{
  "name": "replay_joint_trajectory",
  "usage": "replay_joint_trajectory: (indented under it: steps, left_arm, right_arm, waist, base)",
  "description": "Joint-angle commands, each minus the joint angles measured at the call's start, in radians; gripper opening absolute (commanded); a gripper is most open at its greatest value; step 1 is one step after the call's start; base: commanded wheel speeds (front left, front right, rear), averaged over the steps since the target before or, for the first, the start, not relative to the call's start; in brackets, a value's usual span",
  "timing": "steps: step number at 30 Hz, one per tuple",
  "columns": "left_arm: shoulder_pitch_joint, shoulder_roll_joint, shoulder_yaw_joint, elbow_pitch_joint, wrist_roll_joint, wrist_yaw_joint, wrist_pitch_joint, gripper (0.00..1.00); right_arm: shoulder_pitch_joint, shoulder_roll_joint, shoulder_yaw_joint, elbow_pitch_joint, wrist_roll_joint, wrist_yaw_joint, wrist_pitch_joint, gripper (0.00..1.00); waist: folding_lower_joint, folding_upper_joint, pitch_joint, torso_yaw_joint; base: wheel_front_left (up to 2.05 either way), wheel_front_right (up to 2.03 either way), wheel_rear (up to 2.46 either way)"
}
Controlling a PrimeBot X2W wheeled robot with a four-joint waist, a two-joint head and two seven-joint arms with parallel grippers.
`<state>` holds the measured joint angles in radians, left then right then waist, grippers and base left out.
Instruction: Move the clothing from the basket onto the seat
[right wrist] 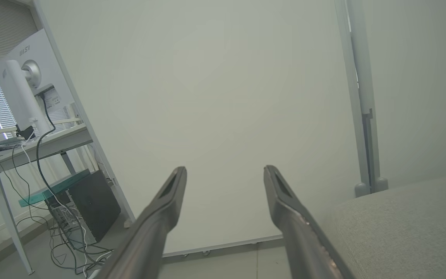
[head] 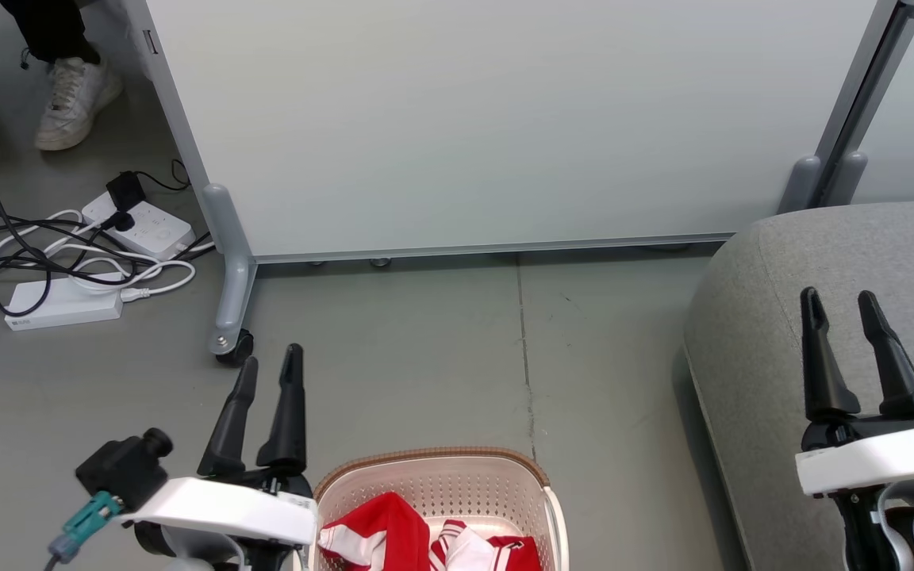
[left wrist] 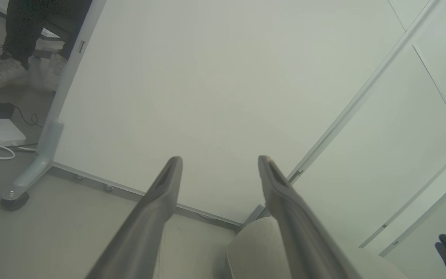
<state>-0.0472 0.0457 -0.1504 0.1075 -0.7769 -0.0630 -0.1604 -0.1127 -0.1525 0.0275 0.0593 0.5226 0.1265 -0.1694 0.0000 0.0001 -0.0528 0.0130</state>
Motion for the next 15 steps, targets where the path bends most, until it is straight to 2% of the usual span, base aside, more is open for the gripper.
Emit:
replay_joint_trajectory:
  steps: [1,9,10,15]
  left_arm:
    - [-0.004,0.004,-0.021,-0.024,0.077,0.023,-0.010,1.00]
    - [0.012,0.004,-0.094,-0.010,0.266,0.114,-0.027,1.00]
    - [0.012,0.004,-0.094,-0.010,0.266,0.114,-0.027,1.00]
    - [0.019,0.004,-0.118,0.011,0.353,0.169,-0.037,1.00]
  right_arm:
    - [-0.020,-0.003,0.007,-0.003,-0.057,0.004,-0.012,1.00]
    - [-0.002,0.034,0.021,0.049,-0.186,0.005,-0.028,1.00]
    - [-0.002,0.034,0.021,0.049,-0.186,0.005,-0.028,1.00]
    - [0.012,0.044,0.041,0.062,-0.227,0.005,-0.037,1.00]
  waist:
    - [0.0000,-0.0001,-0.003,0.001]
    - [0.0000,-0.0001,-0.012,0.001]
    - [0.0000,-0.0001,-0.012,0.001]
    - [0.0000,-0.0001,-0.016,0.002]
  base:
    - [0.00,0.00,0.00]
    - [0.00,0.00,0.00]
    - [0.00,0.00,0.00]
    - [0.00,0.00,0.00]
